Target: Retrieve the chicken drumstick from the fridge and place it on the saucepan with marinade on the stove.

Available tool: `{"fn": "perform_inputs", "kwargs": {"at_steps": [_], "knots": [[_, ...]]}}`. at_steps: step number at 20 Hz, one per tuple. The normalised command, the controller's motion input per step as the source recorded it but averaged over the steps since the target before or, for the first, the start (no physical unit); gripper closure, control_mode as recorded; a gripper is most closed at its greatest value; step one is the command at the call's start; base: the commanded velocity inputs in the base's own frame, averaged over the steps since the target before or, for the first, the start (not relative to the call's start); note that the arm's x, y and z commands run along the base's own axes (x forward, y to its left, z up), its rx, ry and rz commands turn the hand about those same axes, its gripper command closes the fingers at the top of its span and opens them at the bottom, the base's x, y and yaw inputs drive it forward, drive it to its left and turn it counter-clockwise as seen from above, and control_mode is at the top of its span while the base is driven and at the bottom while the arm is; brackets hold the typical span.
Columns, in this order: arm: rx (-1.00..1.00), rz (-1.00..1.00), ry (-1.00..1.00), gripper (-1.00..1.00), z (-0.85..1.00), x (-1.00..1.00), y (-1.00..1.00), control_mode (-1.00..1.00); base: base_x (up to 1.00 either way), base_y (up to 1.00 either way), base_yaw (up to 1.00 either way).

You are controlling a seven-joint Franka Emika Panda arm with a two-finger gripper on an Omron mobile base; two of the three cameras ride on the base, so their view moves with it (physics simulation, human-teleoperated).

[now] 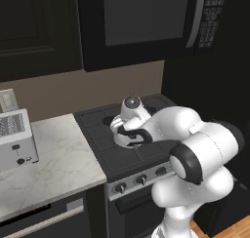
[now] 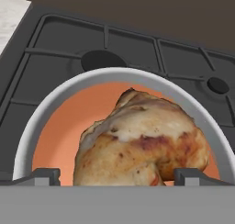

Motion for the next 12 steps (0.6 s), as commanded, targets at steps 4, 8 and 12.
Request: {"fn": "perform_inputs", "kwargs": {"at_steps": [4, 8, 12], "knots": [[-0.02, 0.00, -0.08, -1.00, -0.13, -0.15, 0.01, -1.00, 0.00, 0.00, 0.00], [-0.02, 0.00, -0.04, -1.00, -0.14, -0.01, -0.02, -1.00, 0.00, 0.00, 0.00], [0.00, 0.00, 0.00, -1.00, 0.00, 0.00, 0.00, -1.00, 0.00, 0.00, 0.00]]}}
